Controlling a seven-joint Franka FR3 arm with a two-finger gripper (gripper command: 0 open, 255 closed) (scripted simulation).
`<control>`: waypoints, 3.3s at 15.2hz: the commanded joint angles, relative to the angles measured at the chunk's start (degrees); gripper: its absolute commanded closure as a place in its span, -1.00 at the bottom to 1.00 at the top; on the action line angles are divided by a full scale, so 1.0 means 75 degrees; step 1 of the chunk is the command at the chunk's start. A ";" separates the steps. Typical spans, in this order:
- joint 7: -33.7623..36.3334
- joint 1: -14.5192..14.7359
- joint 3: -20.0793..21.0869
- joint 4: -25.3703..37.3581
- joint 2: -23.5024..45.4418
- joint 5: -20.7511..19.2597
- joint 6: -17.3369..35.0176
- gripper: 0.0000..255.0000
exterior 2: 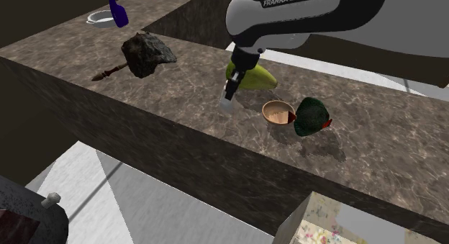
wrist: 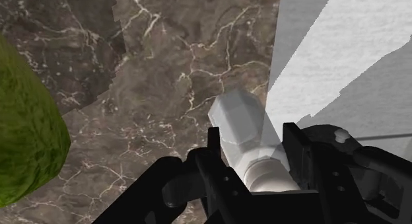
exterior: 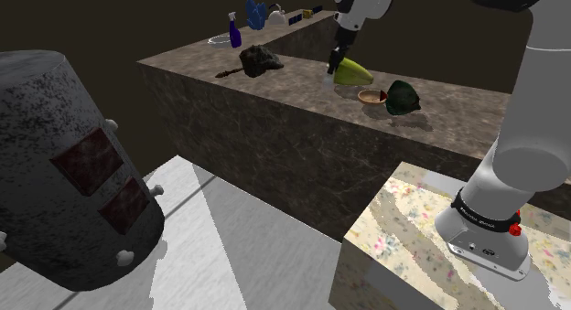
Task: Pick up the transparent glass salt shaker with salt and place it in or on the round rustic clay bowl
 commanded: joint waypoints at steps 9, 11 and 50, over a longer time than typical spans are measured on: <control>-0.0715 -0.0445 -0.0411 -0.0572 -0.0810 -0.0240 -0.0398 1.00; -0.0999 -0.0610 -0.0551 -0.0746 -0.0994 -0.0291 -0.0473 1.00; -0.2683 -0.1335 -0.1140 -0.1796 -0.1049 -0.0042 0.0075 -1.00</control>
